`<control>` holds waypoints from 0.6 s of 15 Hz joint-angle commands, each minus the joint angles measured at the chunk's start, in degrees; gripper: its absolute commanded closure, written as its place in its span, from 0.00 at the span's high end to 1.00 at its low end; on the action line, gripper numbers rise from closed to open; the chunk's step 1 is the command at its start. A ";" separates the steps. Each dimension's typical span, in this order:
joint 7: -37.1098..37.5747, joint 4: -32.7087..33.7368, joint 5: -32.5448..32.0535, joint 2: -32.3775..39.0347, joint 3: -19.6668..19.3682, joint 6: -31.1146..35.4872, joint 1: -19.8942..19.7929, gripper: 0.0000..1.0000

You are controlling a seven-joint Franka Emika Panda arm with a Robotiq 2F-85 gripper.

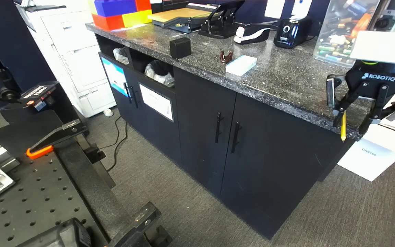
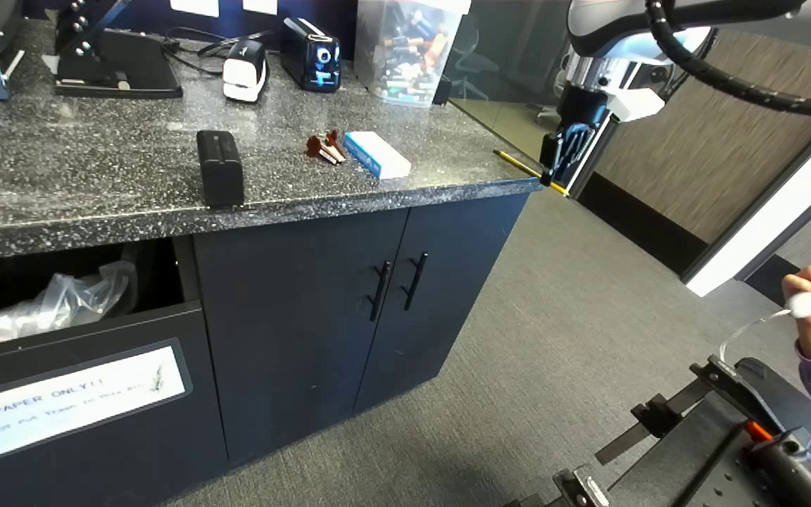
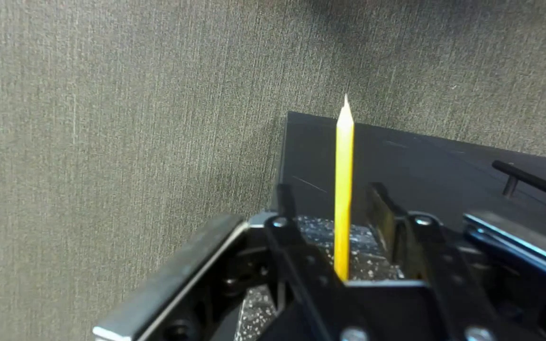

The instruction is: Move the pencil slightly to the right

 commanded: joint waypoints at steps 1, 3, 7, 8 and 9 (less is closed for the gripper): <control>1.96 0.22 -0.19 -0.84 0.23 -4.33 -0.24 0.77; 3.23 -0.24 0.65 -1.75 0.71 -7.97 -1.11 0.92; 1.02 -1.50 1.13 -5.32 0.84 -22.61 -4.48 1.00; -1.88 -1.51 0.75 -5.90 0.69 -26.02 -5.91 1.00; 2.02 0.67 0.25 -2.96 0.32 -21.13 -3.59 1.00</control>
